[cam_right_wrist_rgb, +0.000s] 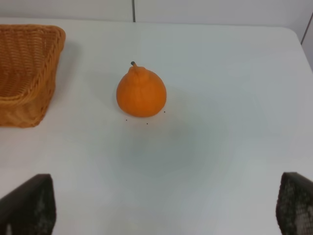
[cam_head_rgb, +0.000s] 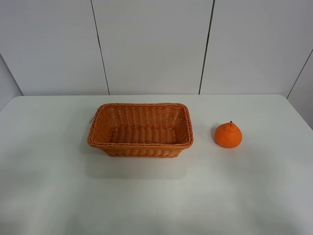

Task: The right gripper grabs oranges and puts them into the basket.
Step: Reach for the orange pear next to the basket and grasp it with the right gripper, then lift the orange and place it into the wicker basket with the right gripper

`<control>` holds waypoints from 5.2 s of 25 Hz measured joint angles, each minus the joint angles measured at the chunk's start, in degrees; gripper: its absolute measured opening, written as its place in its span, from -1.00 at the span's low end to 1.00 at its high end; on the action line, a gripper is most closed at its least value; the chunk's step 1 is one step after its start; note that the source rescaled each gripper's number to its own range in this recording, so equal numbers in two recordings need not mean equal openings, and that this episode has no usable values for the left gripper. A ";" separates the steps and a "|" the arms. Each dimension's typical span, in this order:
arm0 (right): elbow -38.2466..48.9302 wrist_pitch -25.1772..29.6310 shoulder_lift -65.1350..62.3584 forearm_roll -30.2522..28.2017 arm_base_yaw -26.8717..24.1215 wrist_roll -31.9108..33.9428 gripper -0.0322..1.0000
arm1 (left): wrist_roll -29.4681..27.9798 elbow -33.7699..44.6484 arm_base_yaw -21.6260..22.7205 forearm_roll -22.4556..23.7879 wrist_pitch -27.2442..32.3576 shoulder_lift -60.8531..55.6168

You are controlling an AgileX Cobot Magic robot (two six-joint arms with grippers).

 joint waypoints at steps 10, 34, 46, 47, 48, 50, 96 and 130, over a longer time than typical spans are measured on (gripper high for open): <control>-1.22 0.14 3.51 1.30 0.00 1.18 1.00 | 0.00 0.00 0.00 0.00 0.00 0.00; -45.27 2.44 95.34 -0.57 0.00 1.65 1.00 | 0.00 0.00 0.00 0.00 0.00 0.00; -57.56 3.39 107.93 -1.77 5.97 -0.65 1.00 | 0.00 0.00 0.00 0.00 0.00 0.00; -57.56 2.69 108.44 -1.93 6.33 -0.65 1.00 | 0.00 0.00 0.00 0.00 0.00 0.00; -57.56 1.99 108.84 -2.17 6.49 -0.65 1.00 | 0.00 0.00 0.00 0.00 0.00 0.00; -57.56 0.88 110.06 -2.36 6.49 -0.65 1.00 | 0.00 0.00 0.00 0.00 0.00 0.00; -71.46 3.88 115.46 1.13 6.49 -1.41 -0.94 | 0.00 0.00 0.00 0.00 0.00 0.00; -84.05 -9.64 134.63 -3.69 38.12 2.63 -0.36 | 0.00 0.00 0.00 0.00 0.00 0.00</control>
